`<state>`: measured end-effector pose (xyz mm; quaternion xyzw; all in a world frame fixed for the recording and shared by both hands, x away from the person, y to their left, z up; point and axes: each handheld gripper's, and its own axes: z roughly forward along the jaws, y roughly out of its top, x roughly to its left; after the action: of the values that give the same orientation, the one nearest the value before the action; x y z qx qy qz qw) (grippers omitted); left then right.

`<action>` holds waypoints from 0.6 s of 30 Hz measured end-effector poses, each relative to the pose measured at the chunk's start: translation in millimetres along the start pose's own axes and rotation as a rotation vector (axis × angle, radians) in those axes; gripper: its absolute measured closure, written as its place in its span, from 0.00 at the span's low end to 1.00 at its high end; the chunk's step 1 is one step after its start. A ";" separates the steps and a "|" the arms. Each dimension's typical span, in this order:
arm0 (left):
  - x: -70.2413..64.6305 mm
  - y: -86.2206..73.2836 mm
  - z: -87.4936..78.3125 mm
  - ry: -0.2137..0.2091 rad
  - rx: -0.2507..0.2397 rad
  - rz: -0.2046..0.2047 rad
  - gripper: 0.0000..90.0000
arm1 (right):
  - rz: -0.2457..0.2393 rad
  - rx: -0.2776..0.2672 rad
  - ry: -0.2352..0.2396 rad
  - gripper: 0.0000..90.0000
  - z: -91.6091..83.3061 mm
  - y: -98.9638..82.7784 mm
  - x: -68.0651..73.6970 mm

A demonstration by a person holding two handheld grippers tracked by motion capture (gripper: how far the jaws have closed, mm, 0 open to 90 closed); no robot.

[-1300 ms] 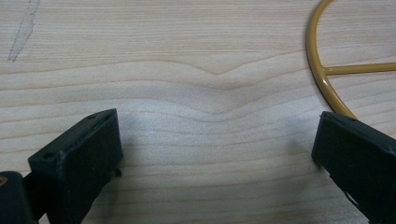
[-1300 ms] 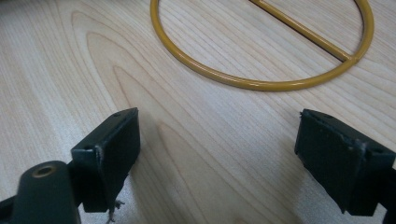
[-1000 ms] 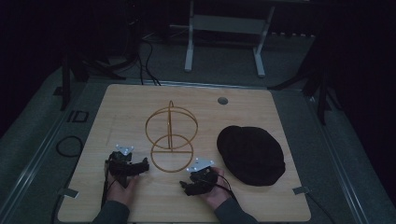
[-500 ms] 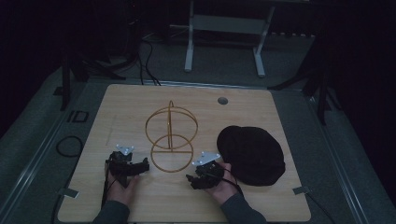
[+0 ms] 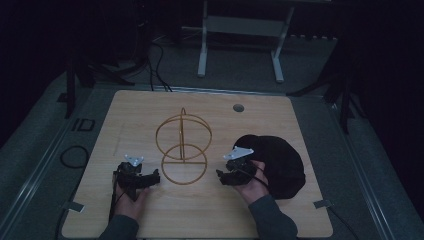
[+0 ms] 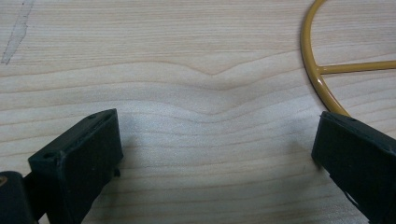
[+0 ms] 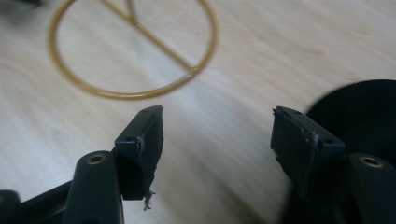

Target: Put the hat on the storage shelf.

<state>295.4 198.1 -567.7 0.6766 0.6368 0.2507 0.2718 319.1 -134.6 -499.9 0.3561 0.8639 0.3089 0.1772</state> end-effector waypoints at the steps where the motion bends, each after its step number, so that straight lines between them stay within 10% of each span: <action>1: -0.1 0.0 0.0 -0.001 0.001 0.001 0.01 | 0.007 0.000 -0.010 0.38 -1.9 1.3 -4.9; 18: -1.0 0.1 0.1 -0.007 0.001 0.006 0.01 | 0.243 0.054 -0.190 0.25 -3.6 18.5 -73.1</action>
<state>295.5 197.0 -567.7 0.6797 0.6338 0.2489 0.2727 376.6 -178.8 -478.7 0.4902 0.8018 0.2698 0.2099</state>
